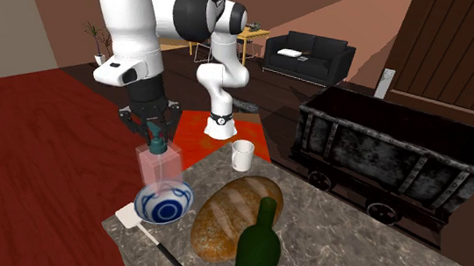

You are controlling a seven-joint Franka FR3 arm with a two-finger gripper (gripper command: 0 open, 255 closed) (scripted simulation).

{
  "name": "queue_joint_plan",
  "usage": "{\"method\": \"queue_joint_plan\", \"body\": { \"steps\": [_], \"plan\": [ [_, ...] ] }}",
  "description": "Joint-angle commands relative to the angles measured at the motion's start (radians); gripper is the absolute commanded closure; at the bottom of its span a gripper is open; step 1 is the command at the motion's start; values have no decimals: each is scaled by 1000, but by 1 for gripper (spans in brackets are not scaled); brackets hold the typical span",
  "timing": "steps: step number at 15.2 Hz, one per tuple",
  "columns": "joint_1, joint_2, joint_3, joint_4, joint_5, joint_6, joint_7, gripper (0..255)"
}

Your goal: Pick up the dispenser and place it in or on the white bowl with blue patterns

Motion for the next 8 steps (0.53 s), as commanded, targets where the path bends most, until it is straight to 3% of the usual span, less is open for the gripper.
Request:
{"method": "queue_joint_plan", "body": {
  "steps": [1, 8],
  "plan": [
    [3, -4, 1, -34, -1, 30, -1, 255],
    [8, -6, 3, -130, 1, 124, -8, 255]
  ]
}}
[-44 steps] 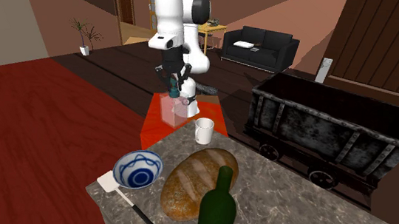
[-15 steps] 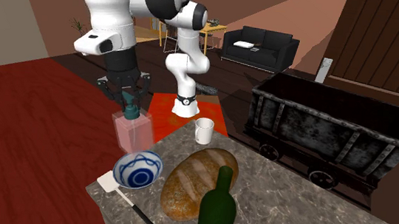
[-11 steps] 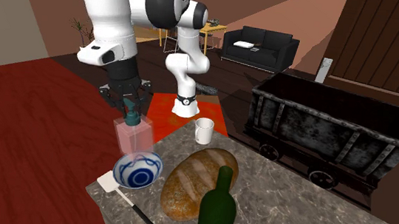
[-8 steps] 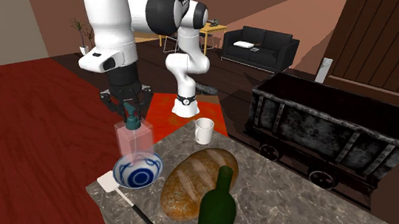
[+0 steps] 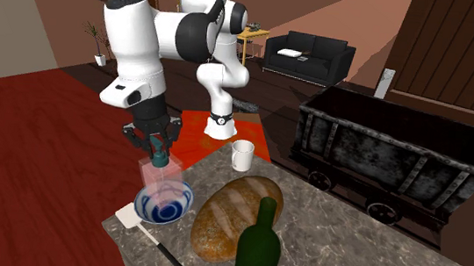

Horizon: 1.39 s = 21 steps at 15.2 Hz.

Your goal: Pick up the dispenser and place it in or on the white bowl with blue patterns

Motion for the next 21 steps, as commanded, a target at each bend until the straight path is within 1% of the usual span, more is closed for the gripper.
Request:
{"method": "queue_joint_plan", "body": {
  "steps": [1, 3, 10, 11, 16, 20, 21],
  "plan": [
    [0, 0, 0, -26, 1, 27, -3, 255],
    [1, 2, 1, -46, 2, 48, -5, 255],
    [1, 2, 1, -46, 2, 48, -5, 255],
    [1, 2, 1, -46, 2, 48, -5, 0],
    [1, 2, 1, -46, 2, 48, -5, 0],
    [-9, 4, -4, 84, 0, -79, -1, 0],
    [-9, 4, -4, 84, 0, -79, -1, 0]
  ]
}}
